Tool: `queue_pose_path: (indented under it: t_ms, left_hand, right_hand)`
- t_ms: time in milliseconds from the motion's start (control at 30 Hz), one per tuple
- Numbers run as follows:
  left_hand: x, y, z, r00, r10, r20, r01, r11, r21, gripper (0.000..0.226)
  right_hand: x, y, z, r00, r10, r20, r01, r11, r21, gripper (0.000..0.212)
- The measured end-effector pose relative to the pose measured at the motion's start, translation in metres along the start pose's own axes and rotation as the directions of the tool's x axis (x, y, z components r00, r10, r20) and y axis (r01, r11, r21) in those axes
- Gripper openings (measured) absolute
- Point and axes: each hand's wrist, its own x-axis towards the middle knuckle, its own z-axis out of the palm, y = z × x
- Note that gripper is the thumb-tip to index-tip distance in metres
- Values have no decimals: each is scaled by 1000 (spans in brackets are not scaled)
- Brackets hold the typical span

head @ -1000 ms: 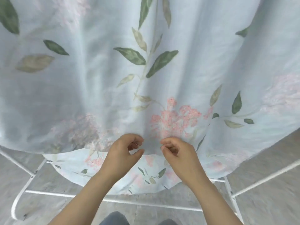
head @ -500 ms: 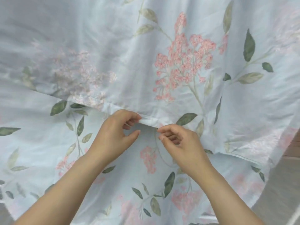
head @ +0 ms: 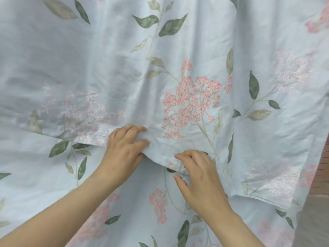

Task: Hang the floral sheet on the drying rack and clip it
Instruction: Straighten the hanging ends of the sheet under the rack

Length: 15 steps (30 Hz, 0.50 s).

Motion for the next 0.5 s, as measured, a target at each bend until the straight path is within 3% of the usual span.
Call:
queue_pose_path:
  t_ms: [100, 267, 333, 433, 500]
  left_hand:
    - [4, -2, -1, 1000, -9, 1, 9, 997, -74, 10]
    - [5, 10, -1, 993, -87, 78, 100, 977, -189, 32]
    - [6, 14, 1, 991, -101, 91, 120, 963, -240, 33]
    - [5, 27, 7, 978, -171, 119, 200, 926, -321, 26]
    - [3, 36, 15, 967, -210, 146, 249, 900, -356, 22]
  right_hand:
    - [6, 2, 3, 1000, 2, -22, -4, 997, -81, 55]
    - [14, 5, 11, 998, 30, -55, -43, 967, -250, 65]
    - [18, 13, 11, 994, 35, -100, -60, 962, -267, 57]
    - [19, 30, 8, 983, -33, -181, -6, 977, -212, 29]
    - [15, 42, 7, 984, -63, -166, 28, 978, -206, 26]
